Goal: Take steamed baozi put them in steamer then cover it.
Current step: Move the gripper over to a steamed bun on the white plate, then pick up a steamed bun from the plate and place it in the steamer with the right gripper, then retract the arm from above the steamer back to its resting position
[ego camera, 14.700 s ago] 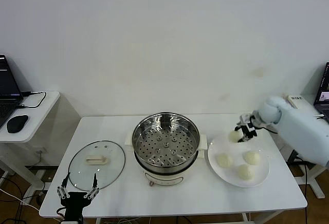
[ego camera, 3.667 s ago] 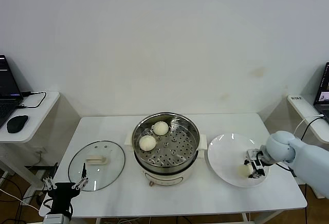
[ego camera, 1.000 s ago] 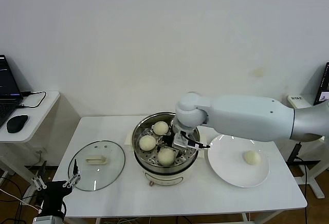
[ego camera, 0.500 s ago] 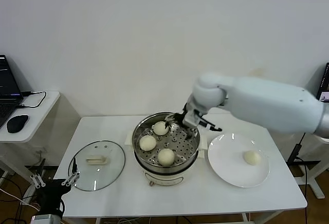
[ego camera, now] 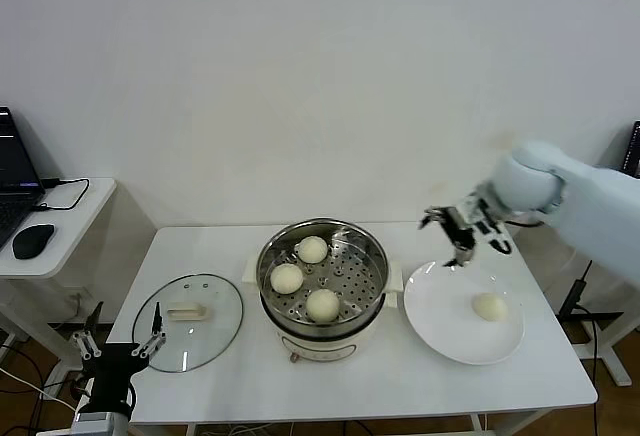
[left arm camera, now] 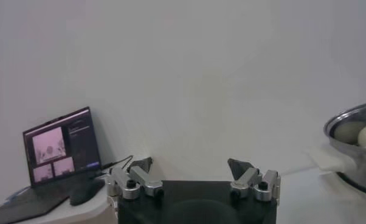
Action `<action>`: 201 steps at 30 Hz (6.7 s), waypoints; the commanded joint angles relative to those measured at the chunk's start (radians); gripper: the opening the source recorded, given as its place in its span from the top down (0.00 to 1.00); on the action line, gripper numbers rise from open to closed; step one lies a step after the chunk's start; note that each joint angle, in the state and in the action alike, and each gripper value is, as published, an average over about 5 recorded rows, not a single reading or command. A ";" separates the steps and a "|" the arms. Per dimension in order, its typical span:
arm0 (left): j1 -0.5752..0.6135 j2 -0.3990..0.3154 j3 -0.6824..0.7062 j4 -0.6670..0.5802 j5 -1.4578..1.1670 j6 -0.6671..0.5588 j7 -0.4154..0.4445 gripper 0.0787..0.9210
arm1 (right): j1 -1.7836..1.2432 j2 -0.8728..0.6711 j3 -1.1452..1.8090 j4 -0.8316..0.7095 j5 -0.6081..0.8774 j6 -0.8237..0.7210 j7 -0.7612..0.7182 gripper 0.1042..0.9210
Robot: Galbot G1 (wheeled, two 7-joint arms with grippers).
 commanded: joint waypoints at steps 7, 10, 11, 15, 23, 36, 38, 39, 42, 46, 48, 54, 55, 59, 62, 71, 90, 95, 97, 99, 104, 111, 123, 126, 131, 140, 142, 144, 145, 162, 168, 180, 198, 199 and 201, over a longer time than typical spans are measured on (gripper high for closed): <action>0.014 0.000 0.002 0.005 0.007 0.000 0.000 0.12 | -0.560 -0.062 0.455 -0.196 -0.209 -0.005 0.013 0.12; 0.016 -0.001 -0.002 0.005 0.008 0.001 0.000 0.12 | -0.565 -0.017 0.461 -0.261 -0.234 0.002 0.018 0.12; 0.018 -0.002 -0.005 0.005 0.008 0.002 0.000 0.12 | -0.564 -0.003 0.461 -0.279 -0.240 0.006 0.019 0.12; 0.021 -0.003 -0.015 0.007 0.007 0.003 0.001 0.12 | -0.552 0.061 0.452 -0.359 -0.266 0.031 0.026 0.12; 0.022 -0.002 -0.025 0.015 0.005 0.004 0.002 0.12 | -0.542 0.162 0.445 -0.450 -0.285 0.041 0.033 0.12; 0.018 -0.006 -0.024 0.023 0.004 0.004 0.002 0.12 | -0.539 0.212 0.436 -0.486 -0.322 0.031 0.047 0.12; 0.017 -0.007 -0.024 0.023 0.005 0.004 0.002 0.12 | -0.540 0.213 0.437 -0.485 -0.324 0.028 0.046 0.12; 0.017 -0.007 -0.023 0.023 0.005 0.004 0.001 0.12 | -0.540 0.213 0.437 -0.484 -0.325 0.026 0.046 0.13; 0.017 -0.007 -0.023 0.024 0.005 0.003 0.001 0.12 | -0.538 0.208 0.438 -0.481 -0.323 0.024 0.045 0.18; 0.017 -0.007 -0.023 0.023 0.004 0.002 0.000 0.12 | -0.529 0.200 0.437 -0.473 -0.318 0.024 0.039 0.27; 0.017 -0.008 -0.023 0.022 0.004 0.002 0.000 0.12 | -0.523 0.196 0.434 -0.467 -0.313 0.024 0.034 0.30; 0.019 -0.006 -0.024 0.017 0.004 0.001 0.000 0.12 | -0.480 0.156 0.399 -0.409 -0.266 0.010 0.014 0.39; 0.018 -0.005 -0.024 0.016 0.004 0.001 0.000 0.12 | -0.462 0.143 0.383 -0.393 -0.251 0.004 0.010 0.40; 0.014 -0.001 -0.021 0.013 0.003 0.001 0.001 0.12 | -0.338 0.080 0.273 -0.317 -0.174 -0.032 0.002 0.41; 0.008 0.002 -0.015 0.013 0.004 0.002 0.002 0.12 | -0.214 0.042 0.175 -0.262 -0.094 -0.071 -0.002 0.41; -0.009 0.015 0.001 0.015 0.002 0.004 0.003 0.12 | 0.173 0.059 -0.109 -0.128 0.164 -0.183 0.036 0.40; -0.013 -0.011 0.002 0.022 0.000 0.001 0.000 0.12 | 0.320 0.519 -0.324 -0.078 0.576 -0.540 0.276 0.39; -0.008 -0.016 -0.007 0.021 0.000 0.000 -0.001 0.12 | 0.251 0.566 -0.335 -0.099 0.570 -0.586 0.300 0.39; -0.008 -0.016 -0.010 0.022 -0.001 0.000 -0.001 0.12 | 0.225 0.572 -0.340 -0.104 0.557 -0.598 0.304 0.39; -0.008 -0.015 -0.012 0.022 -0.001 0.000 -0.001 0.12 | 0.202 0.577 -0.343 -0.111 0.539 -0.602 0.306 0.39; -0.009 -0.017 -0.012 0.023 -0.002 -0.001 -0.002 0.12 | 0.159 0.583 -0.341 -0.130 0.506 -0.609 0.317 0.39; -0.011 -0.017 -0.011 0.025 -0.003 -0.002 -0.002 0.12 | 0.131 0.573 -0.338 -0.135 0.479 -0.613 0.329 0.39; -0.015 -0.015 -0.013 0.028 -0.006 -0.002 -0.002 0.12 | 0.138 0.513 -0.269 -0.113 0.479 -0.613 0.351 0.24; -0.017 -0.013 -0.015 0.029 -0.008 -0.002 -0.002 0.12 | 0.158 0.459 -0.221 -0.073 0.510 -0.612 0.352 0.16; -0.022 -0.014 -0.008 0.036 -0.010 -0.008 0.002 0.12 | 0.141 0.339 -0.141 0.023 0.587 -0.587 0.479 0.12; -0.036 -0.012 0.002 0.067 -0.029 -0.052 0.012 0.12 | -0.491 0.054 0.374 0.277 0.698 -0.259 1.024 0.12; -0.041 -0.012 0.003 0.072 -0.039 -0.060 0.013 0.12 | -0.683 0.044 0.526 0.297 0.640 -0.170 1.070 0.12; -0.048 -0.012 0.005 0.079 -0.054 -0.074 0.011 0.12 | -0.866 0.061 0.691 0.294 0.544 -0.067 1.091 0.12; -0.052 -0.012 0.006 0.083 -0.061 -0.082 0.010 0.12 | -0.955 0.082 0.773 0.286 0.502 -0.014 1.097 0.12; -0.110 -0.007 0.036 0.250 0.351 -0.114 -0.016 0.12 | -1.756 0.788 1.660 0.311 0.315 0.263 0.898 0.12; -0.123 0.053 -0.010 0.334 0.785 -0.109 0.020 0.12 | -1.909 0.907 1.743 0.358 0.298 0.208 0.885 0.12; -0.240 0.162 0.062 0.559 1.246 -0.116 0.063 0.12 | -1.971 0.972 1.772 0.295 0.224 0.270 0.901 0.12; -0.523 0.220 0.185 0.802 1.227 -0.155 0.043 0.12 | -1.986 1.042 1.776 0.298 0.194 0.268 0.916 0.12; -0.533 0.220 0.189 0.811 1.227 -0.156 0.043 0.12 | -1.987 1.044 1.777 0.298 0.192 0.268 0.916 0.12; -0.555 0.221 0.197 0.836 1.226 -0.159 0.044 0.12 | -1.988 1.049 1.780 0.298 0.188 0.270 0.916 0.12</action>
